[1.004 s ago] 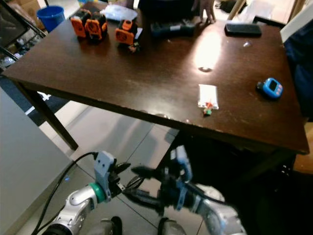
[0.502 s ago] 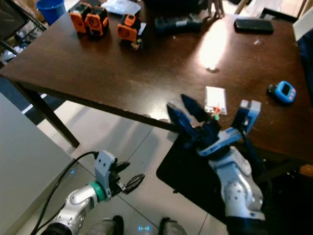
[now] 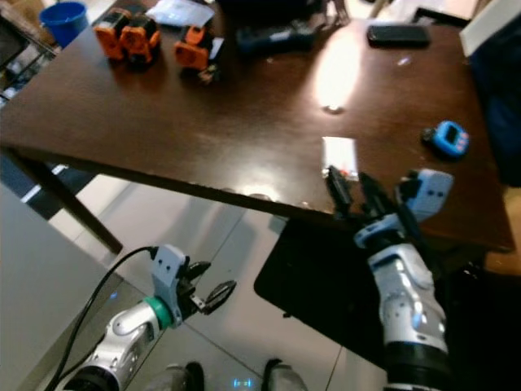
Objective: Hang keys on a hook
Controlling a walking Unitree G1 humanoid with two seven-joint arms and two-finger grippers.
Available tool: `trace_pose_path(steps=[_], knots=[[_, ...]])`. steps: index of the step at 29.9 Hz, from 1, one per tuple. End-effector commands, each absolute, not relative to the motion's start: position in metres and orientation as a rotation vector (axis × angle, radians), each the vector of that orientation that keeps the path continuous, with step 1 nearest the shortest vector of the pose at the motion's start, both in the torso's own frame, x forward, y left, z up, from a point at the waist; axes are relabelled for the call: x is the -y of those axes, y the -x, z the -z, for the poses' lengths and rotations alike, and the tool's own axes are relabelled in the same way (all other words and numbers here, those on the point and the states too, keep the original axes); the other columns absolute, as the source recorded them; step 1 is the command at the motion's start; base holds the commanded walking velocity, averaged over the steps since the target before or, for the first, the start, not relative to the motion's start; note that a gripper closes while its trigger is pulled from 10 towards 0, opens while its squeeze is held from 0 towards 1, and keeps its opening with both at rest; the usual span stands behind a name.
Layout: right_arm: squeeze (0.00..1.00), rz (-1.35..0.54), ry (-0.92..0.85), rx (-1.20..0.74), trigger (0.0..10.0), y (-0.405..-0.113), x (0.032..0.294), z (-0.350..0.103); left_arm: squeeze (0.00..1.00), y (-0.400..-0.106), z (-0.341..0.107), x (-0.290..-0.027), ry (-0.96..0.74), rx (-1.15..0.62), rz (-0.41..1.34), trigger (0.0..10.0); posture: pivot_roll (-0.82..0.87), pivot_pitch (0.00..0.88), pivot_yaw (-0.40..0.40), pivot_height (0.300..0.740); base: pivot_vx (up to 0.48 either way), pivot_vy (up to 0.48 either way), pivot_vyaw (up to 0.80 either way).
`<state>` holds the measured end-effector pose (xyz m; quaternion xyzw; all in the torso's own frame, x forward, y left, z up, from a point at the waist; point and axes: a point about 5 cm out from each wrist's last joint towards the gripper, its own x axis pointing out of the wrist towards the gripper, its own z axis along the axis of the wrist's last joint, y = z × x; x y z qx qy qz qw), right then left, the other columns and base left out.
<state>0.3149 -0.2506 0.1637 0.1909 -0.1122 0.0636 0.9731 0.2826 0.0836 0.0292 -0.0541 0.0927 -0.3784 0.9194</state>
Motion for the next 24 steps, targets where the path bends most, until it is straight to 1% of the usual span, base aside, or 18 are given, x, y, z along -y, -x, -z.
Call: trace_pose_path(steps=[1, 9, 12, 13, 14, 17, 22, 24], knots=[[0.00, -0.112, -0.366, 0.213, 10.0, -0.316, 0.249, -0.160, 0.00, -0.276, -0.019, -0.088, 0.117, -0.237, 0.760, 10.0, -0.10, 0.111, 0.079, 0.740, 0.000, 0.000, 0.00], [0.00, -0.063, -0.269, 0.128, 10.0, -0.326, 0.247, -0.152, 0.00, -0.276, -0.019, -0.085, 0.117, -0.234, 0.761, 10.0, -0.10, 0.108, 0.077, 0.740, 0.000, 0.000, 0.00], [0.00, -0.093, -0.148, 0.045, 10.0, -0.331, 0.238, -0.145, 0.00, -0.275, -0.018, -0.084, 0.117, -0.237, 0.760, 10.0, -0.10, 0.111, 0.076, 0.740, 0.000, 0.000, 0.00], [0.00, -0.093, -0.148, 0.045, 10.0, -0.331, 0.238, -0.145, 0.00, -0.275, -0.018, -0.084, 0.117, -0.237, 0.760, 10.0, -0.10, 0.111, 0.076, 0.740, 0.000, 0.000, 0.00], [0.00, -0.097, -0.110, 0.017, 10.0, -0.333, 0.234, -0.142, 0.00, -0.274, -0.017, -0.084, 0.118, -0.240, 0.759, 10.0, -0.10, 0.115, 0.076, 0.740, 0.000, 0.000, 0.00], [0.00, -0.076, -0.072, -0.008, 10.0, -0.338, 0.232, -0.141, 0.00, -0.272, -0.016, -0.085, 0.118, -0.246, 0.758, 10.0, -0.10, 0.124, 0.077, 0.740, 0.000, 0.000, 0.00], [0.00, -0.063, -0.071, 0.008, 10.0, -0.346, 0.227, -0.146, 0.00, -0.269, -0.013, -0.085, 0.118, -0.253, 0.756, 10.0, -0.11, 0.132, 0.078, 0.740, 0.000, 0.000, 0.00], [0.00, -0.114, -0.052, 0.023, 10.0, -0.353, 0.212, -0.152, 0.00, -0.266, -0.011, -0.085, 0.121, -0.258, 0.756, 10.0, -0.11, 0.143, 0.079, 0.740, 0.000, 0.000, 0.00]])
